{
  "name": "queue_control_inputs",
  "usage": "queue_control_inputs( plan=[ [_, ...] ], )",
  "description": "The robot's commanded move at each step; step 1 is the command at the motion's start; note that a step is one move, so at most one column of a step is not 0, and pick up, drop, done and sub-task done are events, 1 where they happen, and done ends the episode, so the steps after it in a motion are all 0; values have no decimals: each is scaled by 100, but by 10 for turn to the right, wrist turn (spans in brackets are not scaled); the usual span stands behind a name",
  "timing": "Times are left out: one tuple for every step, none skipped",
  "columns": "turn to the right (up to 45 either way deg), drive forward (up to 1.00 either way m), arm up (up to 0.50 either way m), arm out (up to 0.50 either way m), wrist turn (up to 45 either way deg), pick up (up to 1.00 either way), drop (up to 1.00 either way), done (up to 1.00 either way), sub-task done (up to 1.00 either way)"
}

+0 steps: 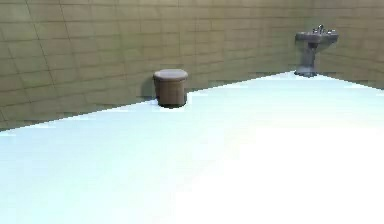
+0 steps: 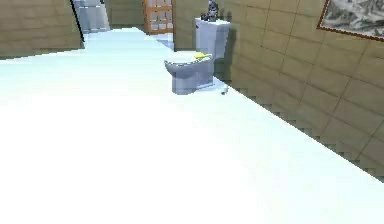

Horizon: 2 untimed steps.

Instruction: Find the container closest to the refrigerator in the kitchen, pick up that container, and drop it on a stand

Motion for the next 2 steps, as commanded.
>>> queue_control_inputs(
  plan=[
    [-450,0,0,0,0,0,0,0,0],
    [-450,0,0,0,0,0,0,0,0]
  ],
)
